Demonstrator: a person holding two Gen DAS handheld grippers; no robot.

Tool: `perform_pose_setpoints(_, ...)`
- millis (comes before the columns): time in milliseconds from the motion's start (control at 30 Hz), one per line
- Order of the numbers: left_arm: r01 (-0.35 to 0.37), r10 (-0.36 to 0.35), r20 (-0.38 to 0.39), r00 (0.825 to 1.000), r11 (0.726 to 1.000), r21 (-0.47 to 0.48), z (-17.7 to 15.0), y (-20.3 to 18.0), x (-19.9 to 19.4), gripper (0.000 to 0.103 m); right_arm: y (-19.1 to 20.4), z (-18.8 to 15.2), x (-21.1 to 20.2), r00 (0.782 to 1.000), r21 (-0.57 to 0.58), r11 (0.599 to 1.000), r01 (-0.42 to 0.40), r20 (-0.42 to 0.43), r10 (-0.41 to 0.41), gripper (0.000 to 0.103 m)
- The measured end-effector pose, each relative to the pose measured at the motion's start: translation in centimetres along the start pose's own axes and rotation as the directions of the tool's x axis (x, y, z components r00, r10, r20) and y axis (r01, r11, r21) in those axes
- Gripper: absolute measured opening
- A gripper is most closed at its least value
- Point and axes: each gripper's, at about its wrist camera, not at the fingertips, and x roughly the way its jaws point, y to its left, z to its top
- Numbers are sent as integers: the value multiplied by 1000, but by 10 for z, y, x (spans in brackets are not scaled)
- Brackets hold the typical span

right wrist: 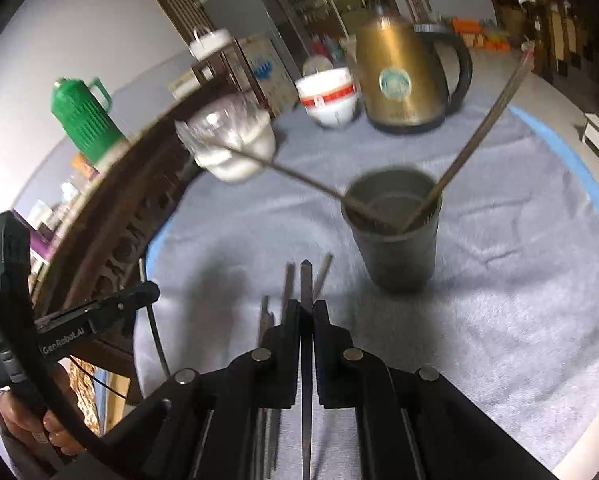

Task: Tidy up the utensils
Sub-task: 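Lift both chopsticks and carry them above the grey holder cup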

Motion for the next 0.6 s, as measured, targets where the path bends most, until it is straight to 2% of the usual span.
perform_pose_setpoints(333,25,-33,112,993,997,75,15,-32,-49,5,8,16,-40,983,6,1000,16,184,-17,6)
perform_pose_setpoints(533,45,-60,157,986,994,95,35,-48,-64,5,6,36,-66,960,30,999,20,277,-27,6)
perform_pose_setpoints(600,53,-70,180,981,994,98,45,-54,-69,5,6,44,-77,947,33,999,38,319,-47,6)
